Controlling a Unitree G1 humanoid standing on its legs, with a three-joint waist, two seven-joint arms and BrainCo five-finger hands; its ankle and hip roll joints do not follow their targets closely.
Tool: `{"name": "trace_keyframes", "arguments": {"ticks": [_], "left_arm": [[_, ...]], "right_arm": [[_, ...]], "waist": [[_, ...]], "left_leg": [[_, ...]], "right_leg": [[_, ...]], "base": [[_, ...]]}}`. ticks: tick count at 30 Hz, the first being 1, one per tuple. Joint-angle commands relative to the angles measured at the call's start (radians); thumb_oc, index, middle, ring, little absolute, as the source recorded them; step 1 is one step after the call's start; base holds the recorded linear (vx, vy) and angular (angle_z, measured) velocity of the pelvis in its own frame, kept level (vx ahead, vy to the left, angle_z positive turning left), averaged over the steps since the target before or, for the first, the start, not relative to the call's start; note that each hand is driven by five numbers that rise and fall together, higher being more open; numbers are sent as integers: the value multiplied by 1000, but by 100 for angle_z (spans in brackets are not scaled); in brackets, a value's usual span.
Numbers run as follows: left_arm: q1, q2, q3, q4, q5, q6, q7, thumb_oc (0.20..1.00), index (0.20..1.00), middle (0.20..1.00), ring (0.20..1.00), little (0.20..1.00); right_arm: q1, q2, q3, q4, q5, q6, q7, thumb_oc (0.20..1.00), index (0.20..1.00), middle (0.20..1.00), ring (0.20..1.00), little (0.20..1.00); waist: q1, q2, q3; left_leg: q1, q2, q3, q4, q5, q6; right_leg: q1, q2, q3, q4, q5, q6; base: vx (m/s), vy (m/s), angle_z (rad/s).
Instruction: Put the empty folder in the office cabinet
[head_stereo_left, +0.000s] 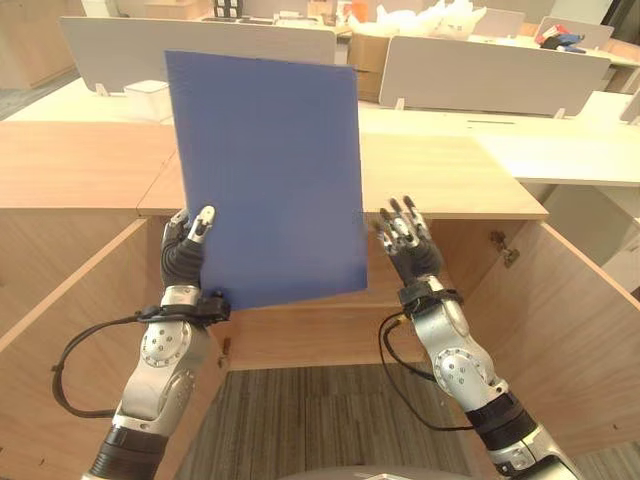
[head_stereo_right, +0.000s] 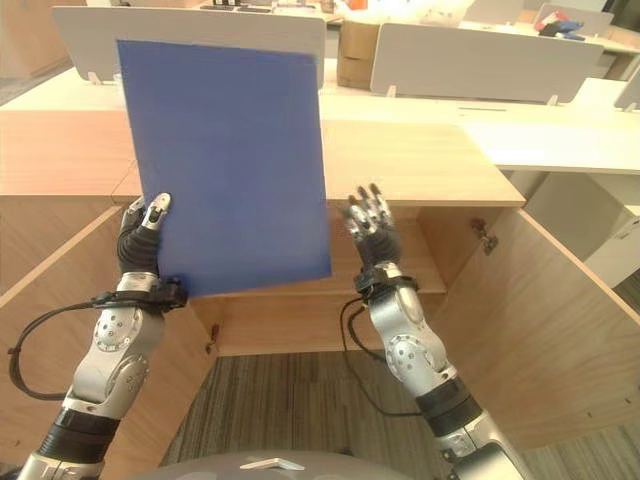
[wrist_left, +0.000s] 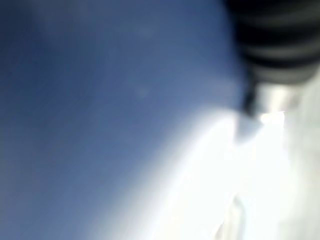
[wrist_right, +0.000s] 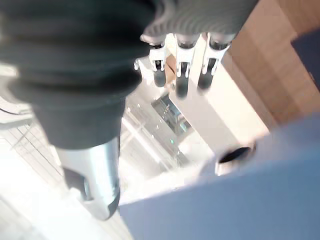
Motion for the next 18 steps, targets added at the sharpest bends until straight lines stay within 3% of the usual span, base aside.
{"name": "trace_keyframes", "arguments": {"ticks": [1, 8, 18], "left_arm": [[-64, 31, 47, -79, 24, -105, 12, 200, 200, 200, 200, 200], [-73, 25, 46, -85, 21, -109, 9, 200, 200, 200, 200, 200], [-77, 21, 23, -82, 4, -95, -20, 200, 200, 200, 200, 200]], "right_arm": [[-38, 16, -97, -31, -115, -85, -45, 1000, 1000, 1000, 1000, 1000], [-49, 19, -120, -22, -131, -96, -59, 1000, 1000, 1000, 1000, 1000], [-91, 5, -23, -58, -31, -63, 29, 1000, 1000, 1000, 1000, 1000]], "waist": [[-5, 9, -32], [-8, 12, -32], [1, 8, -27]], "left_leg": [[-35, 14, -104, -10, -56, 3], [-32, 14, -101, -10, -58, 4], [-32, 15, -97, -10, -55, 3]], "right_leg": [[102, -73, -70, 10, -81, 71], [105, -73, -63, 9, -80, 71], [107, -72, -60, 7, -77, 67]], "base": [[0, 0, 0], [0, 0, 0], [0, 0, 0]]}}
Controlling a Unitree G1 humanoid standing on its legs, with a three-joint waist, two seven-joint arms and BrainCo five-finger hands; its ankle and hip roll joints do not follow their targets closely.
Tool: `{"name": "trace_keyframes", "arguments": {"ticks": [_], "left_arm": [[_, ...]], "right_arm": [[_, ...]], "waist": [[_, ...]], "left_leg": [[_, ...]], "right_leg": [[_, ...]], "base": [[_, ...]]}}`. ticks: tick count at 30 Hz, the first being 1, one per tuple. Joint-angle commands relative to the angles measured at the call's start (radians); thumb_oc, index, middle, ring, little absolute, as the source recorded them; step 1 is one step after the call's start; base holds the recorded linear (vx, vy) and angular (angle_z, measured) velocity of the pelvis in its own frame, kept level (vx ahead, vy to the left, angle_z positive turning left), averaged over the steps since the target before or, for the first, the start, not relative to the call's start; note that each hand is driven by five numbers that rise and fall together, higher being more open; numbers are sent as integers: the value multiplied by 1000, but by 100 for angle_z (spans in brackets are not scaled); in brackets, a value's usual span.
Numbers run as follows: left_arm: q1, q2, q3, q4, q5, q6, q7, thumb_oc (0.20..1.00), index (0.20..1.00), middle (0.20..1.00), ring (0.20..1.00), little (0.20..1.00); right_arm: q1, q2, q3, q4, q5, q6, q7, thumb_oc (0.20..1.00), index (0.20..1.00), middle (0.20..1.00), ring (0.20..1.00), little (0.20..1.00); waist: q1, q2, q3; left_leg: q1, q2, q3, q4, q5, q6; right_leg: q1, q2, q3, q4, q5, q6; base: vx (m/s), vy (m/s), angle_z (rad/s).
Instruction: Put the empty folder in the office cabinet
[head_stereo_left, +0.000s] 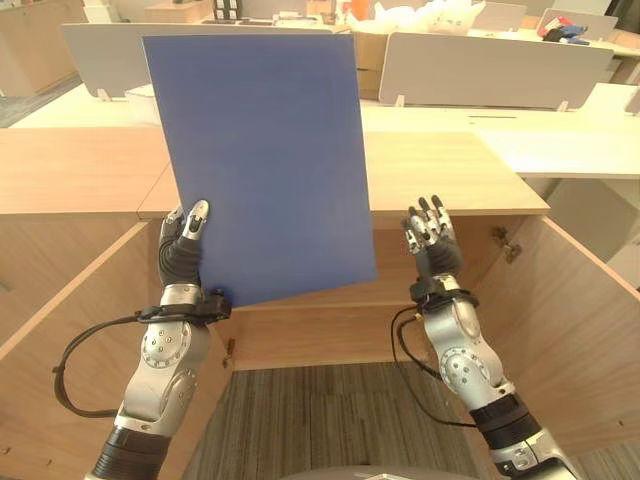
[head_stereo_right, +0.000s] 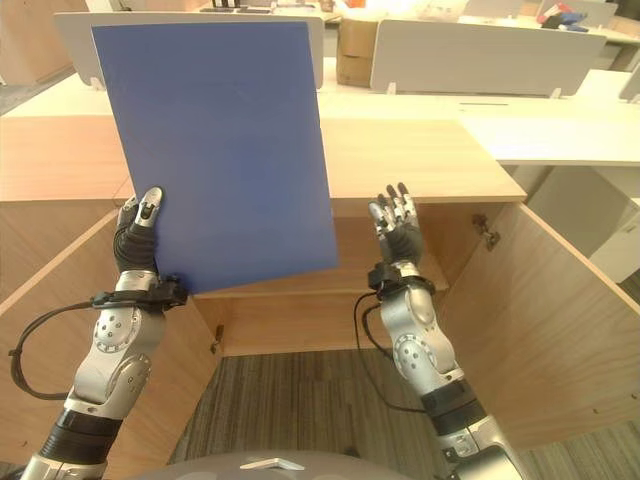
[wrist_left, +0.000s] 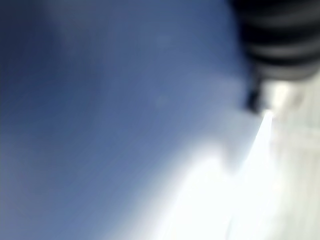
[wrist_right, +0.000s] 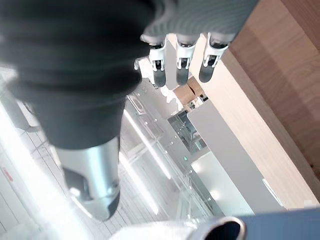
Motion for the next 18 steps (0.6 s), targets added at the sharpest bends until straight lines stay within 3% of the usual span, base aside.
{"name": "trace_keyframes", "arguments": {"ticks": [1, 18], "left_arm": [[-78, 36, 21, -56, 2, -73, -18, 200, 200, 200, 200, 200], [-26, 59, -55, -106, -64, -36, -89, 200, 200, 200, 200, 200]], "right_arm": [[-102, 0, -13, -68, 50, -25, 60, 1000, 1000, 1000, 1000, 1000], [-255, -58, 193, -90, 133, 86, 143, 1000, 1000, 1000, 1000, 1000]], "waist": [[4, -15, -35], [43, -38, -25]], "left_leg": [[-38, 14, -98, -10, -55, 3], [-62, 12, -116, -10, -40, 2]], "right_leg": [[97, -73, -61, 7, -87, 61], [84, -77, -75, 6, -78, 60]], "base": [[0, 0, 0], [-9, 0, 2]]}}
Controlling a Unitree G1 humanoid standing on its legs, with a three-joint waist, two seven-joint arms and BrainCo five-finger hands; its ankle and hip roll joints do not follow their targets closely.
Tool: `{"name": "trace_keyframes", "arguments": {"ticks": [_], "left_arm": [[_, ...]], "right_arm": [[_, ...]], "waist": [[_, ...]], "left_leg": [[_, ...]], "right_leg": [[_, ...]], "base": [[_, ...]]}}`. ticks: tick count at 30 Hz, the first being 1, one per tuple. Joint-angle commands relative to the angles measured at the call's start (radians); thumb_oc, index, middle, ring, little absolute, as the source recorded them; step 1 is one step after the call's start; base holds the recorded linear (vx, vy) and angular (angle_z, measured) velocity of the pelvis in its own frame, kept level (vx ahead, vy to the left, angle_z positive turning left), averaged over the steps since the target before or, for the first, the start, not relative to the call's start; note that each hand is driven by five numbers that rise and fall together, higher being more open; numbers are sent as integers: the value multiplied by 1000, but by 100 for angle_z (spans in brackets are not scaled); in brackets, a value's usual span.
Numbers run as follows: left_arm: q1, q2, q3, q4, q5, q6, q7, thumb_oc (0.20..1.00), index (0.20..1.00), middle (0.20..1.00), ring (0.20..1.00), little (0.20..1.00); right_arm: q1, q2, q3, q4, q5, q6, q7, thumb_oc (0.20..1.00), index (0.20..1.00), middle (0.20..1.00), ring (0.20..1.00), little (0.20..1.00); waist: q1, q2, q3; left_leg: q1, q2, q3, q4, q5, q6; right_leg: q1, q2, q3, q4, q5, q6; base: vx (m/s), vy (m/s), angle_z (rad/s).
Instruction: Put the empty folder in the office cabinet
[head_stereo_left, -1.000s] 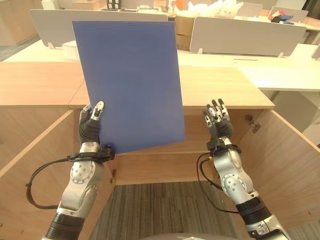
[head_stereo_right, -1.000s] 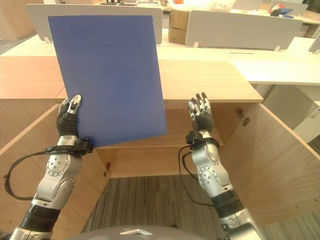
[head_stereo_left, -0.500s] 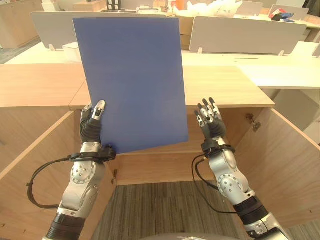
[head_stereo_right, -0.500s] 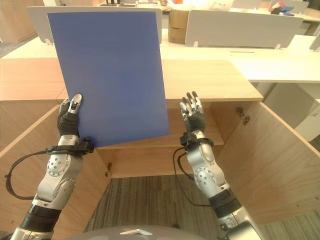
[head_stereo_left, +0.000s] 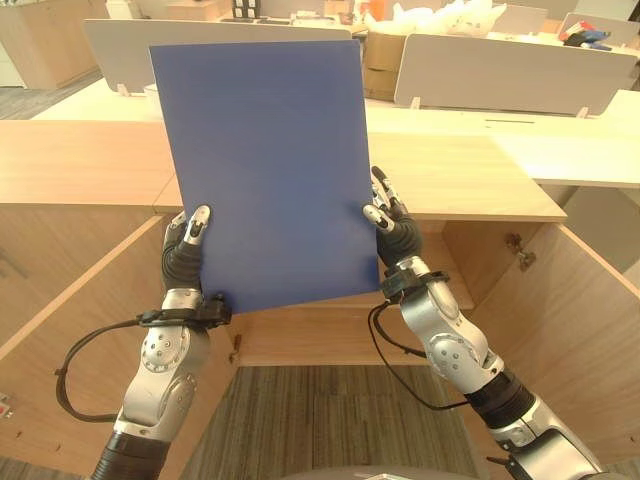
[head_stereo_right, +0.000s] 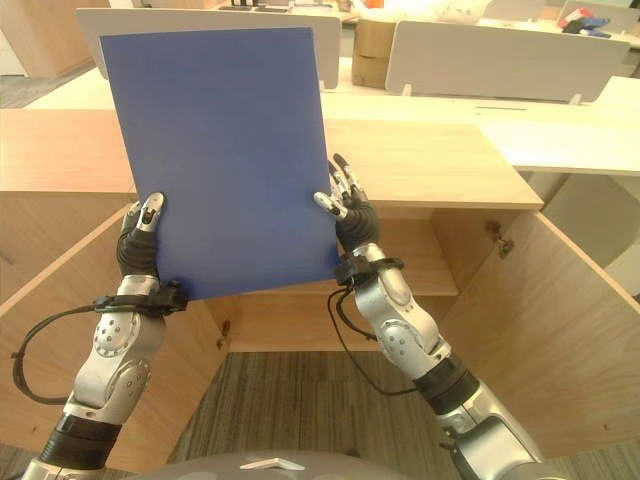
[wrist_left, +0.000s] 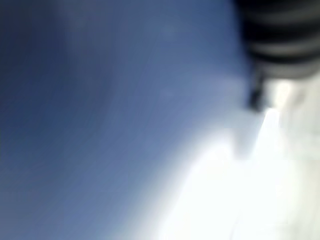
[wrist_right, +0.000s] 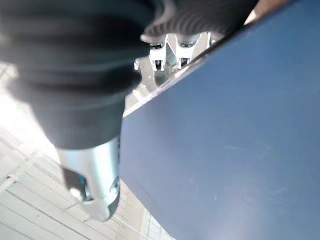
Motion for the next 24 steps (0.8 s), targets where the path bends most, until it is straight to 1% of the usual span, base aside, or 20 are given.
{"name": "trace_keyframes", "arguments": {"ticks": [1, 3, 5, 8, 12, 17, 21, 22, 24], "left_arm": [[-55, 61, -62, -108, -21, -37, -59, 200, 200, 200, 200, 200], [-54, 61, -66, -109, -23, -36, -60, 200, 200, 200, 200, 200], [-59, 66, -82, -113, -28, -31, -67, 200, 200, 200, 200, 200], [-67, 64, -100, -114, -35, -26, -69, 200, 200, 200, 200, 200], [-77, 57, -115, -113, -45, -26, -73, 200, 200, 200, 200, 200], [-78, 49, -141, -112, -76, -18, -97, 200, 200, 200, 200, 200], [-61, 45, -160, -124, -105, -13, -112, 200, 200, 200, 200, 200], [-52, 39, -172, -122, -117, -7, -116, 200, 200, 200, 200, 200], [-43, 38, -182, -122, -126, 2, -124, 200, 200, 200, 200, 200]], "right_arm": [[-106, 26, 35, -3, 49, 28, 59, 1000, 1000, 1000, 1000, 1000], [-106, 24, 43, 4, 53, 36, 61, 1000, 1000, 1000, 1000, 1000], [-111, 26, 73, 39, 65, 58, 58, 1000, 1000, 1000, 1000, 1000], [-114, 49, 93, 102, 78, 74, 49, 1000, 1000, 1000, 1000, 1000], [-115, 75, 88, 148, 78, 76, 44, 1000, 1000, 1000, 1000, 1000], [-115, 93, 86, 156, 60, 79, 71, 1000, 1000, 1000, 1000, 1000], [-120, 98, 63, 191, 54, 58, 68, 1000, 1000, 1000, 1000, 1000], [-125, 107, 46, 214, 52, 47, 58, 200, 200, 200, 200, 200], [-128, 111, 30, 215, 45, 36, 50, 200, 200, 200, 200, 200]], "waist": [[5, -33, -17], [5, -33, -17], [12, -34, -15], [19, -33, -11], [23, -32, -8], [27, -30, -8], [30, -28, -8], [32, -26, -8], [31, -25, -8]], "left_leg": [[-56, 12, -101, -10, -38, 3], [-57, 11, -102, -10, -38, 3], [-59, 9, -106, -10, -38, 3], [-60, 8, -111, -10, -36, 3], [-61, 6, -113, -10, -36, 5], [-64, 2, -117, -10, -35, 7], [-65, 0, -118, -10, -36, 9], [-64, 0, -117, -10, -37, 10], [-63, -1, -116, -10, -38, 11]], "right_leg": [[84, -75, -60, 7, -77, 60], [84, -76, -60, 7, -77, 60], [83, -77, -62, 7, -76, 61], [84, -79, -67, 7, -74, 62], [83, -80, -69, 7, -73, 61], [84, -82, -75, 6, -74, 62], [84, -84, -76, 6, -72, 63], [84, -84, -76, 6, -72, 63], [84, -84, -74, 6, -73, 64]], "base": [[-27, 0, 3], [-11, 0, 2], [0, 0, 0], [0, 0, 0], [0, 0, 0], [0, 0, 0], [0, 0, 0], [0, 0, 0], [0, 0, 0]]}}
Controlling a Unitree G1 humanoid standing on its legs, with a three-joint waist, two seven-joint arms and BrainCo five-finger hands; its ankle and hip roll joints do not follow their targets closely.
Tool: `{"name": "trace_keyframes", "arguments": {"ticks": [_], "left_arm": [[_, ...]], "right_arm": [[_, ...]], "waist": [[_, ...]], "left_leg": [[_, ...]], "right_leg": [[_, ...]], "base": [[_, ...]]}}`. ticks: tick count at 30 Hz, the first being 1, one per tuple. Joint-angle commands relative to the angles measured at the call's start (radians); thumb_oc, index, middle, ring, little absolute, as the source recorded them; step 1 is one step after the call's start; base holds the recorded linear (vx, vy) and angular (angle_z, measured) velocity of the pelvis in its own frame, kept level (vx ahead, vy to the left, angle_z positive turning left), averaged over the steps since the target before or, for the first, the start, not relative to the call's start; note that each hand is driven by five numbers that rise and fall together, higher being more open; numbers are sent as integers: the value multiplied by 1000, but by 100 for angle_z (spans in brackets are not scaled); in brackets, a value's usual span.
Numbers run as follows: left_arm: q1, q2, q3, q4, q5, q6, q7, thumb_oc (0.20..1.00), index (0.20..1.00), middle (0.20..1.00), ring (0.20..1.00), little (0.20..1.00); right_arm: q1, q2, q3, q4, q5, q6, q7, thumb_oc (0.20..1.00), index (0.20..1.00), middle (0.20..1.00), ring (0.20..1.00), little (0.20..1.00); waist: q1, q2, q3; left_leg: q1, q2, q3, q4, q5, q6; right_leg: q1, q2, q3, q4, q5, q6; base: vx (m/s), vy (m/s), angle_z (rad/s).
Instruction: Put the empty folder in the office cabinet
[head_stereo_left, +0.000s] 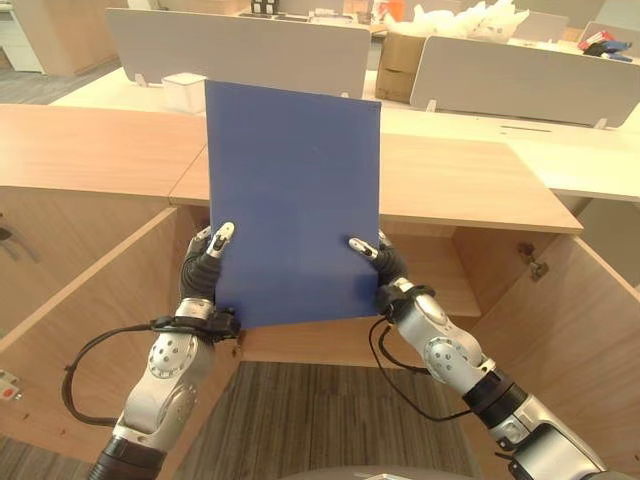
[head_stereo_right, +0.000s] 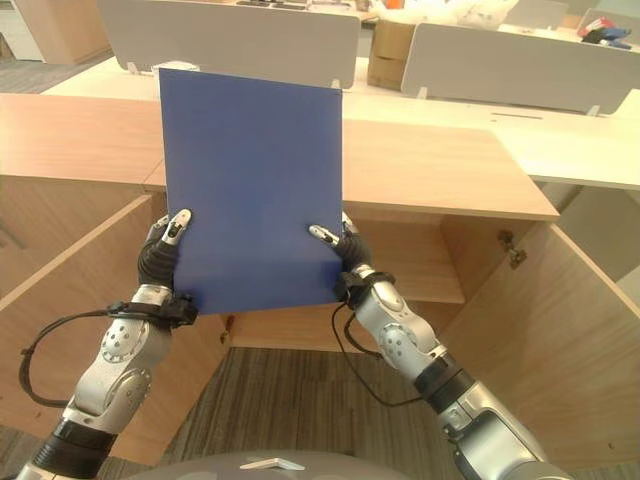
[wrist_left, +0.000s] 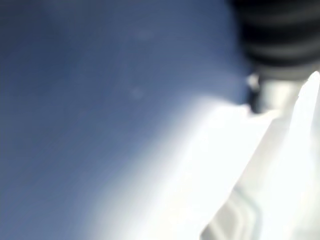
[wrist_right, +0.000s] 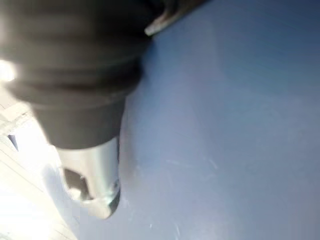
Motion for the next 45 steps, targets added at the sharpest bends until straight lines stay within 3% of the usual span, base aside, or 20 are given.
{"name": "trace_keyframes", "arguments": {"ticks": [1, 5, 6, 7, 15, 20, 22, 25, 31, 38, 45], "left_arm": [[-59, -9, -103, -120, -81, -52, -102, 200, 200, 200, 200, 200], [-44, -11, -110, -117, -82, -46, -103, 200, 200, 200, 200, 200], [-38, -14, -110, -111, -76, -45, -100, 442, 442, 442, 442, 442], [-36, -13, -108, -107, -74, -46, -98, 1000, 1000, 1000, 1000, 1000], [-13, -2, -75, -80, -38, -54, -88, 1000, 1000, 1000, 1000, 1000], [5, 11, -33, -67, -15, -76, -101, 1000, 1000, 1000, 1000, 1000], [6, 15, 1, -53, 0, -96, -100, 1000, 1000, 1000, 1000, 1000], [2, 12, 14, -46, 7, -107, -102, 1000, 1000, 1000, 1000, 1000], [-32, 7, 29, 1, 46, -132, -116, 1000, 1000, 1000, 1000, 1000], [-35, 2, 18, 5, 50, -140, -141, 1000, 1000, 1000, 1000, 1000], [-17, 17, 18, 1, 44, -140, -158, 1000, 1000, 1000, 1000, 1000]], "right_arm": [[-121, 99, -19, 0, 0, -44, 28, 200, 200, 200, 200, 200], [-112, 100, -31, -3, -14, -55, 24, 200, 200, 200, 200, 200], [-103, 103, -38, 3, -23, -58, 19, 200, 200, 200, 200, 200], [-98, 103, -40, 9, -29, -60, 17, 200, 200, 200, 200, 200], [-34, 77, -23, 35, -95, -21, 45, 200, 200, 200, 200, 200], [19, -2, 50, 58, -177, 55, 161, 200, 200, 200, 200, 200], [46, -71, 103, 82, -234, 88, 235, 200, 200, 200, 200, 200], [58, -100, 127, 112, -264, 101, 275, 200, 200, 200, 200, 200], [70, -173, 242, 167, -363, 156, 446, 200, 200, 200, 200, 200], [30, -222, 286, 210, -414, 151, 506, 200, 200, 200, 200, 200], [51, -238, 250, 240, -433, 133, 491, 200, 200, 200, 200, 200]], "waist": [[1, -8, -7], [1, -6, -7], [1, -5, -6], [1, -5, -6], [2, -5, 0], [6, -9, 8], [11, -13, 14], [13, -13, 18], [24, -21, 31], [33, -26, 41], [39, -30, 51]], "left_leg": [[-49, 2, -102, -10, -39, 11], [-48, 0, -104, -10, -41, 13], [-47, 0, -104, -10, -42, 13], [-47, 0, -104, -10, -42, 13], [-49, -2, -107, -10, -41, 13], [-54, -2, -116, -10, -37, 10], [-59, -2, -122, -10, -34, 7], [-62, -1, -124, -10, -32, 6], [-70, 1, -127, -10, -27, 0], [-77, 7, -128, -10, -21, -4], [-94, 9, -133, -10, -13, -8]], "right_leg": [[92, -80, -62, 6, -72, 63], [93, -81, -61, 6, -73, 63], [95, -81, -61, 6, -73, 64], [95, -80, -62, 6, -74, 64], [93, -81, -64, 6, -76, 65], [92, -82, -75, 6, -77, 67], [91, -83, -81, 6, -80, 69], [91, -83, -84, 6, -81, 69], [88, -81, -93, 6, -84, 71], [82, -80, -99, 6, -86, 71], [72, -79, -108, 6, -86, 71]], "base": [[0, 0, 0], [0, 0, 0], [0, 0, 0], [0, 0, 0], [0, 0, 0], [0, 0, 0], [-5, 0, 6], [-4, -6, 11], [0, 0, 0], [0, 0, 0], [-5, -6, 3]]}}
